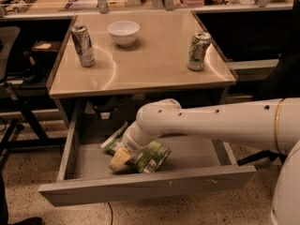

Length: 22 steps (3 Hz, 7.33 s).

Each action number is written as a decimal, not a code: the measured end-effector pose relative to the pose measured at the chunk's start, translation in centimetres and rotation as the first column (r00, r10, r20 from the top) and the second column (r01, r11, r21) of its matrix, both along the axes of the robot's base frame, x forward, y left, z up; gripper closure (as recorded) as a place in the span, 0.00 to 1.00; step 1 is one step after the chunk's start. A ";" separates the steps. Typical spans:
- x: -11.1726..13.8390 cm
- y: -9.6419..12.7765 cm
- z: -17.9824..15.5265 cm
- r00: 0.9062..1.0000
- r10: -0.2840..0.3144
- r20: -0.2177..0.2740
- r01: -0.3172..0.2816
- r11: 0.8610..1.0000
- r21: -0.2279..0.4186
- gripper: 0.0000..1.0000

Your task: Pick green jalapeno chip bag from top drawer and place on counter

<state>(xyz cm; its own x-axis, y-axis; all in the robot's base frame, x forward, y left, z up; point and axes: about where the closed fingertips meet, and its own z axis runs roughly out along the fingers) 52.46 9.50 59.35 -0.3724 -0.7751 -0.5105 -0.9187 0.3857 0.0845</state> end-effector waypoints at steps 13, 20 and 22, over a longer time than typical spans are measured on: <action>13.9 -4.7 27.6 0.984 -0.079 0.160 0.075 0.997 0.032 1.00; 23.7 -4.5 24.5 0.972 -0.125 0.201 0.127 0.992 0.002 0.11; 23.7 -4.5 24.5 0.972 -0.125 0.201 0.127 0.992 0.001 0.00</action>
Offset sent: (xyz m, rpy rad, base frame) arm 0.0000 0.0000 0.0000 0.0002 -0.0001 -0.0001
